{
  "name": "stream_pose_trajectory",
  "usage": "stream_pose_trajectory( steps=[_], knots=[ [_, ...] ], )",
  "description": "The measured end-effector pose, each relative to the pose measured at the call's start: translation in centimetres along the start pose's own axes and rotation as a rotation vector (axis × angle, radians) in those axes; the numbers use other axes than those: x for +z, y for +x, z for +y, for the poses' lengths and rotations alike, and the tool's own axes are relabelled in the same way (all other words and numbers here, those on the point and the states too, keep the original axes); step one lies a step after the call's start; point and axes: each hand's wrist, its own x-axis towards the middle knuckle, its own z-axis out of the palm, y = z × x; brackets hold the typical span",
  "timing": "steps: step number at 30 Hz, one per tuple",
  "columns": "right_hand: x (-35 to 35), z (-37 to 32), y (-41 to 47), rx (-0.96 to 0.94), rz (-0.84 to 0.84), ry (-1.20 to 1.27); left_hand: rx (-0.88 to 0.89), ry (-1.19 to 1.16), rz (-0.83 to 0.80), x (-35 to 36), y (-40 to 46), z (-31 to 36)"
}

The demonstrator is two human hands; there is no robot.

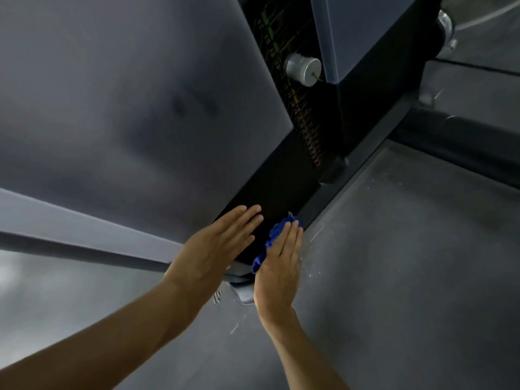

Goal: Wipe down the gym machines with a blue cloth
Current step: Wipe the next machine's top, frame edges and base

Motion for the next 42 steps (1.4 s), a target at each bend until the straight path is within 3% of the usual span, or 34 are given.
stream_pose_trajectory(
  steps=[16, 25, 30, 36, 42],
  knots=[
    [-1.9, 0.9, 3.4, 0.036, 0.058, 0.065, -0.046, 0.009, 0.126, -1.6, 1.8, -1.7],
    [-8.0, 4.5, 12.9, -0.053, 0.096, -0.214, -0.047, -0.021, 0.176, -2.3, 2.5, -2.9],
    [-10.7, 3.9, 17.7, -0.175, 0.020, -0.436, -0.053, -0.037, 0.186, -2.0, 2.6, -2.8],
    [-9.2, 4.6, 12.8, -0.142, 0.087, -0.366, -0.057, -0.076, 0.198, -1.8, 2.7, -2.7],
    [-11.0, 6.0, 17.1, -0.178, 0.108, -0.481, -0.057, -0.076, 0.199, -2.0, 3.3, -3.1]
  ],
)
